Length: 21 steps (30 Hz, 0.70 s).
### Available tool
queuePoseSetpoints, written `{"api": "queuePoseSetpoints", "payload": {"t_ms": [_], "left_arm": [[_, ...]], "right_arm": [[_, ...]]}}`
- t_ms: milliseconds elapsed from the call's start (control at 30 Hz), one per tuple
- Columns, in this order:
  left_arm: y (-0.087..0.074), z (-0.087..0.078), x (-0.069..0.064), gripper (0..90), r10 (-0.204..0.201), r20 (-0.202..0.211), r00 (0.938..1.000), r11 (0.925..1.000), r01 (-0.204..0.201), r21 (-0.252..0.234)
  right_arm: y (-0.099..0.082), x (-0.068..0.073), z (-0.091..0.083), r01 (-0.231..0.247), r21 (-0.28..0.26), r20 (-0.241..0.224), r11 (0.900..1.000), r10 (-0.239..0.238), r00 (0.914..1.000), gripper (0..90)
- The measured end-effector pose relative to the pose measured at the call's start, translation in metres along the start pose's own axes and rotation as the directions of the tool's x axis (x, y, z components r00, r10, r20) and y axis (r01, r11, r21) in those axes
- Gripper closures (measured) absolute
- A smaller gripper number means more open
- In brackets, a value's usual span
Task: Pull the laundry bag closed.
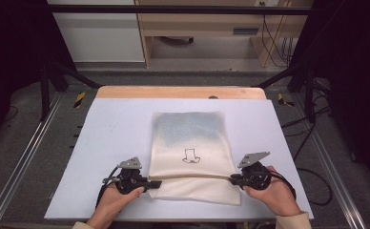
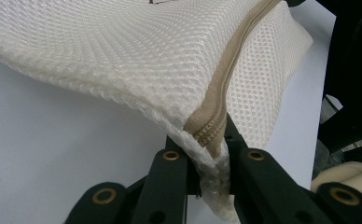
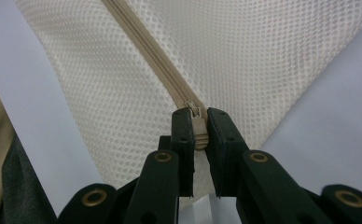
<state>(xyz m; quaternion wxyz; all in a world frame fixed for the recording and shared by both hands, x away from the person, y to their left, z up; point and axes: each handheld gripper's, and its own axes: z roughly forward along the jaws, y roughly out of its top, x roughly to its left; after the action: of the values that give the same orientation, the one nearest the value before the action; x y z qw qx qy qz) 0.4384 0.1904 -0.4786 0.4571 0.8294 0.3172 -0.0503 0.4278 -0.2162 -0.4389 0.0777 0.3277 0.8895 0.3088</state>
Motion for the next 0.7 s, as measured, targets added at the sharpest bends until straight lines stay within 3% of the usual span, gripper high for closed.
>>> {"api": "queuePoseSetpoints", "payload": {"t_ms": [700], "left_arm": [[0.0004,-0.0011,0.0005,84.1,0.002,-0.004,1.0,1.0,-0.003,-0.003]], "right_arm": [[-0.0094,-0.0058,-0.0012,-0.02,0.019,0.018,0.9996,0.02,0.9996,81.8]]}}
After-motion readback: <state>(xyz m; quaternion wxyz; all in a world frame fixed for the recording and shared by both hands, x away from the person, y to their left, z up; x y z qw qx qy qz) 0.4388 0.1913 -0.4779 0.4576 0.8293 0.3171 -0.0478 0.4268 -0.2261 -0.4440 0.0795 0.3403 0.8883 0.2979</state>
